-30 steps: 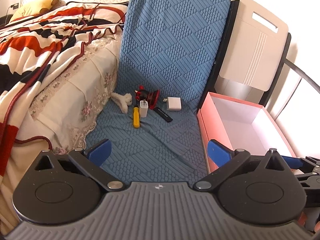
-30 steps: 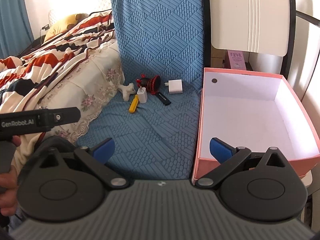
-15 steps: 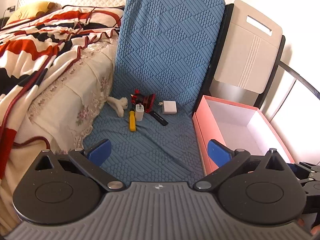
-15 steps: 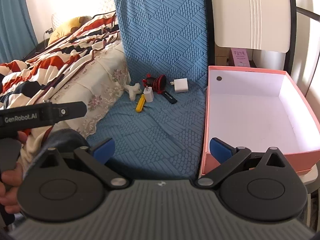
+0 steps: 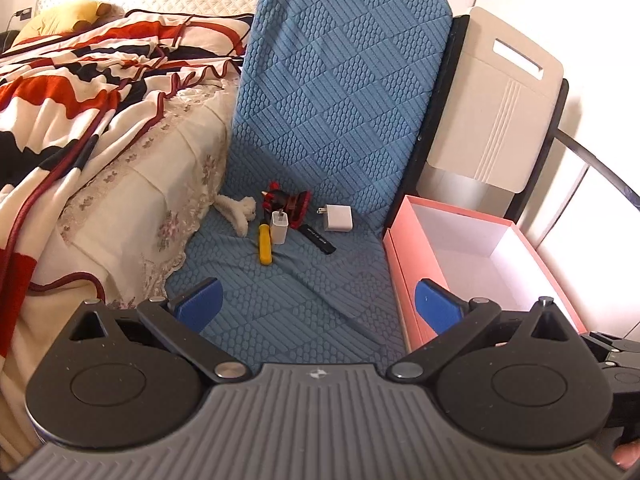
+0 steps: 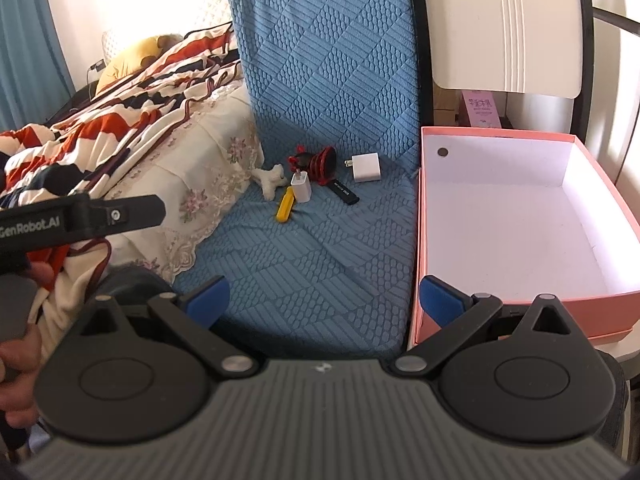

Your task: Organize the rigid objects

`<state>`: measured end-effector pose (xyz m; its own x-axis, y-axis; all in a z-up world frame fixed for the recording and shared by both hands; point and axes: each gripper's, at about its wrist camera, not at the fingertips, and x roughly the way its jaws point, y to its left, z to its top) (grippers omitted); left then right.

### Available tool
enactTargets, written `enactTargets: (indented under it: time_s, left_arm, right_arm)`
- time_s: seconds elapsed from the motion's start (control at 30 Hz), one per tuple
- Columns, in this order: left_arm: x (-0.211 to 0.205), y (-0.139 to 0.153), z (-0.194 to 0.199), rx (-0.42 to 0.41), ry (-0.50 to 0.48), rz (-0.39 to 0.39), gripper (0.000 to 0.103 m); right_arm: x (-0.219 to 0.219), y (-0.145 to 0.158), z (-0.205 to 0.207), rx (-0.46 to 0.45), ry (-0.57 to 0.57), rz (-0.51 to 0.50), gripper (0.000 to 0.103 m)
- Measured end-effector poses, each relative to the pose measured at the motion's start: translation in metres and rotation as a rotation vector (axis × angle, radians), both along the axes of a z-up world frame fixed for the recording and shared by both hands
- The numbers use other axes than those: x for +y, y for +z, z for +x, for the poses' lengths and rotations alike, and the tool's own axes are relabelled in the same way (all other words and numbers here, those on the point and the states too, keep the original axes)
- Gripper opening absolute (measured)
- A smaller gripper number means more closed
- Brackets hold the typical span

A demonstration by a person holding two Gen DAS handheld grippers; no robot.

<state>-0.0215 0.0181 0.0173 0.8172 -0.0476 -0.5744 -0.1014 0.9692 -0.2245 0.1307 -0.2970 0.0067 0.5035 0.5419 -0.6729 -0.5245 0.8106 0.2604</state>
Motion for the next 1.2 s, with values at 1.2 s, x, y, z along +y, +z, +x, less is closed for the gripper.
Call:
enactTargets:
  time_s: [1.2]
  left_arm:
    - [0.002,-0.031,0.042,0.041,-0.002,0.043,0.103]
  right_arm:
    - [0.01,-0.033,0.022,0.002,0.016,0.005,0.103]
